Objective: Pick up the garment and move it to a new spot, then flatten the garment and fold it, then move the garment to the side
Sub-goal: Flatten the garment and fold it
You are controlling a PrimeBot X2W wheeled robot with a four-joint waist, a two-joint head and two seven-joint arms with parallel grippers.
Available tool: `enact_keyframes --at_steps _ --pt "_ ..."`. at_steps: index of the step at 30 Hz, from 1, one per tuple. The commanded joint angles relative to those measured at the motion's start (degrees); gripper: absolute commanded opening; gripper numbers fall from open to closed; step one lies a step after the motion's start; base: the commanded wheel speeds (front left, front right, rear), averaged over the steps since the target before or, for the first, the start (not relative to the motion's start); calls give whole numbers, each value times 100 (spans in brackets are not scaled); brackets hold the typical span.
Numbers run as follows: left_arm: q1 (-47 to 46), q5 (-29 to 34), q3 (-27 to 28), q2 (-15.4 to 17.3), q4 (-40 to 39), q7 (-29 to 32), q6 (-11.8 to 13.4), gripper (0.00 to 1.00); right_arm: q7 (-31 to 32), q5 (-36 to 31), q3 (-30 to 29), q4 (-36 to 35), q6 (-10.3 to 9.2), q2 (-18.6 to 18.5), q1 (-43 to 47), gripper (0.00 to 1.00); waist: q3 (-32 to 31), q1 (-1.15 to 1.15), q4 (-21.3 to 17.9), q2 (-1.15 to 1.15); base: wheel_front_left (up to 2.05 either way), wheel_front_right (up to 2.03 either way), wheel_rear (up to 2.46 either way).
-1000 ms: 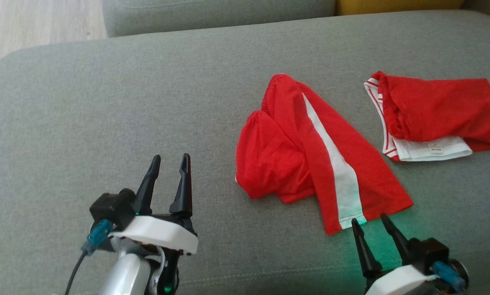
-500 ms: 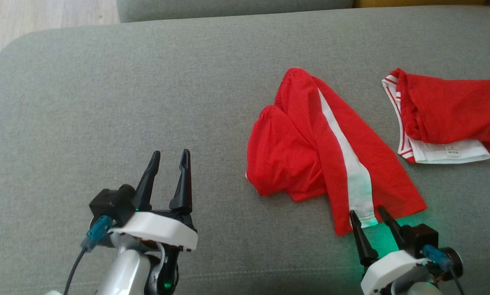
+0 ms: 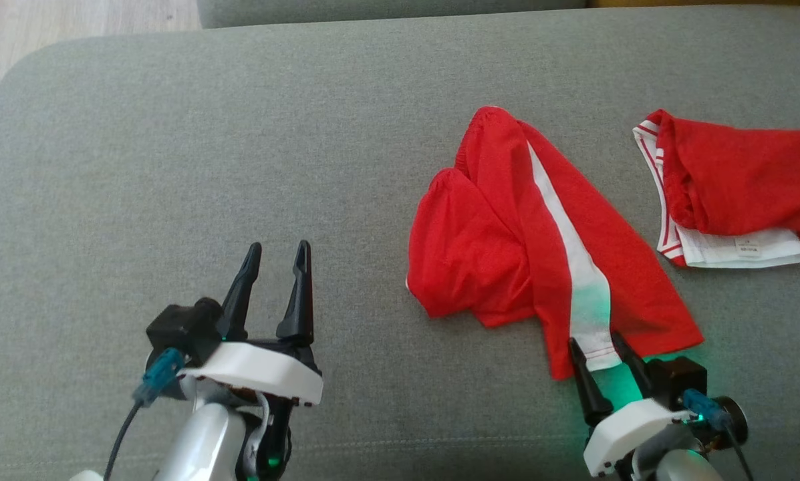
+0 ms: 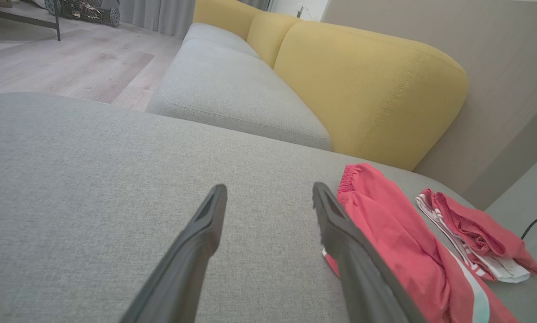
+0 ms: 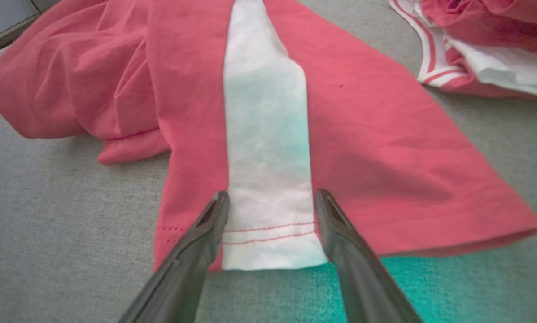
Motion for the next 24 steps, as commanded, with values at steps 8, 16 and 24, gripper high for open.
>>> enact_keyframes --at_steps 8,16,24 --pt "-264 44 222 15 -144 -69 -12 100 -103 83 198 51 37 27 -225 0 -59 0 -10 0 0 0 0" --pt "-181 30 262 15 -163 -69 -5 100 -138 62 174 -174 37 -46 -114 0 -216 0 -146 0 0 0 0" --pt "-404 142 211 15 -54 -69 -131 100 -53 -18 267 -1139 37 -293 225 0 -318 0 -489 0 0 0 0"
